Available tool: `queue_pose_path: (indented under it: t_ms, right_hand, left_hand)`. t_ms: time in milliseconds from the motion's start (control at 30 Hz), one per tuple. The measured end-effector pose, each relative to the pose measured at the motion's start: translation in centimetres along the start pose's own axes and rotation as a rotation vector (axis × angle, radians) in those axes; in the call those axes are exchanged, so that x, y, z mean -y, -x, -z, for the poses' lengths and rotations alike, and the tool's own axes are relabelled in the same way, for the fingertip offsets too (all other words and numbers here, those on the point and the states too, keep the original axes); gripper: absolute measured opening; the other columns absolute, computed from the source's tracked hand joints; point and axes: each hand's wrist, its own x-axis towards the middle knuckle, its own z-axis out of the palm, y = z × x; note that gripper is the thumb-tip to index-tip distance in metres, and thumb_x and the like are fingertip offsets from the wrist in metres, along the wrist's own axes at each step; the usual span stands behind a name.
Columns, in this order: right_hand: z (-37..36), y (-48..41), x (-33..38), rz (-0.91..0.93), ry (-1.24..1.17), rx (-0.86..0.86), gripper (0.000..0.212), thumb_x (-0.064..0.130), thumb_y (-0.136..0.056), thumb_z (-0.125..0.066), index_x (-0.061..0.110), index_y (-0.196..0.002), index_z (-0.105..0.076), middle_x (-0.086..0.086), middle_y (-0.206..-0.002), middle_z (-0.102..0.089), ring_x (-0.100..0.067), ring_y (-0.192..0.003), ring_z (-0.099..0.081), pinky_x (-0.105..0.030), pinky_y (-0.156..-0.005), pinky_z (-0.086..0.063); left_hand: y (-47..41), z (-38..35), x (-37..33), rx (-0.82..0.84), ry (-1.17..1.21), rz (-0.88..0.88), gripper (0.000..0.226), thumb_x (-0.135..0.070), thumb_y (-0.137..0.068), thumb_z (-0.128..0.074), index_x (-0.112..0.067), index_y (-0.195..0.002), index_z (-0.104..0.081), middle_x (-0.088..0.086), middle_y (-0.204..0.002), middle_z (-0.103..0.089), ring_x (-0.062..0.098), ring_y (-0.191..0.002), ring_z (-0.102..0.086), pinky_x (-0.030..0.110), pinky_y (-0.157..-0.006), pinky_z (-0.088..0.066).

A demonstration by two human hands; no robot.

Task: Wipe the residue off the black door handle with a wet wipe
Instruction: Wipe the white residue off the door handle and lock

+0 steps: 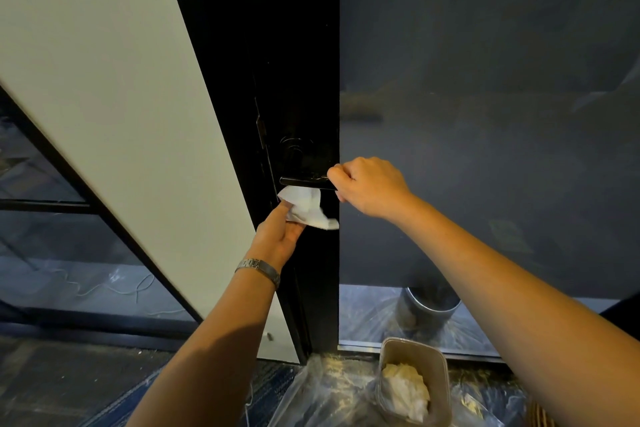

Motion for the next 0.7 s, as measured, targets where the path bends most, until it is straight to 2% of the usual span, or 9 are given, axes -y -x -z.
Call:
queue_pose_path:
  t_ms: [67, 167, 267, 367, 467, 600, 667, 700]
  right_hand:
    - [0.0, -0.1, -0.1, 0.003, -0.006, 0.003, 0.052, 0.031, -0.095, -0.032, -0.004, -0.077, -0.066, -0.019, -0.083, -0.070, -0.021, -0.059, -0.048, -0.035, -0.061, -0.044]
    - [0.0, -0.1, -0.1, 0.010, -0.004, 0.005, 0.052, 0.031, -0.095, -0.031, -0.003, -0.076, -0.066, -0.018, -0.083, -0.071, -0.022, -0.060, -0.049, -0.035, -0.063, -0.046]
    - [0.0, -0.1, -0.2, 0.014, -0.005, 0.009, 0.052, 0.031, -0.096, -0.031, -0.002, -0.075, -0.066, -0.018, -0.082, -0.071, -0.022, -0.059, -0.049, -0.032, -0.060, -0.041]
    - [0.0, -0.2, -0.2, 0.017, -0.001, 0.009, 0.053, 0.032, -0.096, -0.031, -0.002, -0.076, -0.065, -0.019, -0.082, -0.070, -0.022, -0.060, -0.049, -0.032, -0.060, -0.040]
    - [0.0, -0.2, -0.2, 0.016, 0.000, 0.015, 0.053, 0.032, -0.096, -0.031, -0.003, -0.076, -0.065, -0.019, -0.082, -0.070, -0.023, -0.060, -0.049, -0.032, -0.059, -0.040]
    - [-0.1, -0.2, -0.2, 0.017, -0.007, 0.029, 0.052, 0.031, -0.095, -0.031, -0.002, -0.075, -0.065, -0.017, -0.085, -0.071, -0.024, -0.062, -0.051, -0.032, -0.060, -0.040]
    - [-0.1, -0.2, -0.1, 0.011, -0.002, 0.029, 0.051, 0.031, -0.095, -0.031, -0.001, -0.075, -0.065, -0.016, -0.085, -0.071, -0.023, -0.062, -0.051, -0.032, -0.059, -0.040]
    - [-0.1, -0.1, -0.1, 0.007, -0.002, 0.027, 0.051, 0.031, -0.095, -0.031, 0.000, -0.075, -0.065, -0.016, -0.085, -0.071, -0.023, -0.062, -0.051, -0.032, -0.059, -0.040]
  left_hand:
    - [0.0, 0.5, -0.5, -0.084, -0.065, -0.045, 0.034, -0.006, -0.090, -0.052, 0.005, -0.122, -0.047, 0.015, -0.109, -0.058, 0.024, -0.098, -0.057, 0.036, -0.085, -0.047]
    - [0.0, 0.5, -1.2, -0.083, -0.139, -0.072, 0.031, 0.001, -0.088, -0.052, 0.004, -0.118, -0.049, 0.010, -0.087, -0.057, 0.020, -0.079, -0.059, 0.033, -0.080, -0.047]
    - [0.4, 0.6, -1.1, -0.102, -0.252, -0.121, 0.029, 0.001, -0.087, -0.053, 0.003, -0.116, -0.052, 0.008, -0.081, -0.056, 0.018, -0.075, -0.057, 0.028, -0.072, -0.051]
    - [1.0, 0.6, -0.9, -0.103, -0.393, -0.213, 0.024, -0.003, -0.088, -0.053, -0.003, -0.112, -0.054, 0.006, -0.080, -0.053, 0.017, -0.075, -0.054, 0.027, -0.072, -0.048]
    - [0.8, -0.4, -0.8, -0.093, -0.412, -0.177, 0.024, -0.007, -0.088, -0.054, -0.003, -0.112, -0.051, 0.008, -0.085, -0.053, 0.017, -0.075, -0.054, 0.028, -0.073, -0.050]
    - [-0.1, -1.8, -1.1, -0.123, -0.409, -0.077, 0.034, -0.010, -0.086, -0.058, 0.001, -0.117, -0.048, 0.006, -0.078, -0.052, 0.016, -0.069, -0.053, 0.027, -0.068, -0.050]
    - [-0.5, -2.2, -1.1, -0.142, -0.430, -0.095, 0.036, -0.009, -0.083, -0.061, 0.005, -0.114, -0.051, 0.010, -0.080, -0.056, 0.020, -0.070, -0.057, 0.030, -0.065, -0.052]
    - [-0.6, -2.3, -1.0, -0.180, -0.439, -0.121, 0.038, -0.009, -0.080, -0.064, 0.006, -0.114, -0.054, 0.013, -0.084, -0.059, 0.024, -0.074, -0.059, 0.034, -0.068, -0.054]
